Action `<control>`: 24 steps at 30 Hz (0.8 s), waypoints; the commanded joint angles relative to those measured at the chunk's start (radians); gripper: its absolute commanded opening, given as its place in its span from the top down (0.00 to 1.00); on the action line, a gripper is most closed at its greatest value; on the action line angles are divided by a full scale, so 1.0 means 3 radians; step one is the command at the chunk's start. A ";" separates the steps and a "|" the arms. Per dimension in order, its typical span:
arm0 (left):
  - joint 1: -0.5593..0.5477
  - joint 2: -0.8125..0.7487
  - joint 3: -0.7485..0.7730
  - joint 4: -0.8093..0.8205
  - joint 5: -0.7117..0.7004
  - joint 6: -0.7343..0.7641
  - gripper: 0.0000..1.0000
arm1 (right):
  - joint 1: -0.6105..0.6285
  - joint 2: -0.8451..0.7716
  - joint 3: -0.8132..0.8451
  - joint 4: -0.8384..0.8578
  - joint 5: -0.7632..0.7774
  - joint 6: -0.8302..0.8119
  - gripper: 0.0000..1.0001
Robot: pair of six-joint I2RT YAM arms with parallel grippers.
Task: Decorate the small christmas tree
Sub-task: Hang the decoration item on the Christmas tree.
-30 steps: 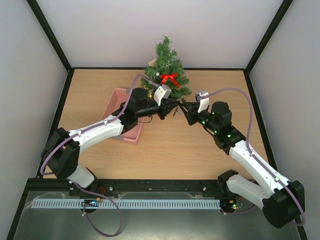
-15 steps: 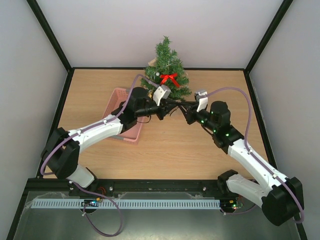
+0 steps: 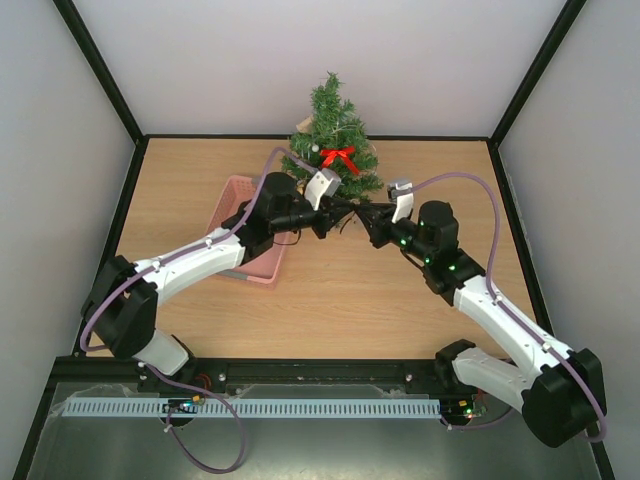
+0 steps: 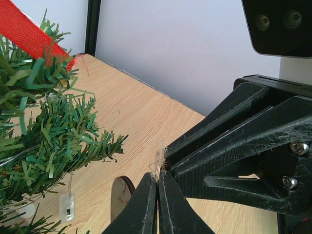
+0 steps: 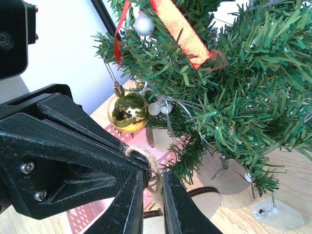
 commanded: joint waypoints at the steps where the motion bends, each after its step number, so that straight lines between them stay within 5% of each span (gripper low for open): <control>1: -0.0024 -0.0186 0.0139 0.0025 0.0017 0.0049 0.98 | -0.0006 -0.0110 -0.0022 -0.0034 0.0041 0.0099 0.89; 24: -0.0024 -0.0266 0.0133 -0.0077 0.0117 0.0004 0.98 | -0.0006 -0.0187 -0.0157 0.0290 -0.0291 0.0293 0.77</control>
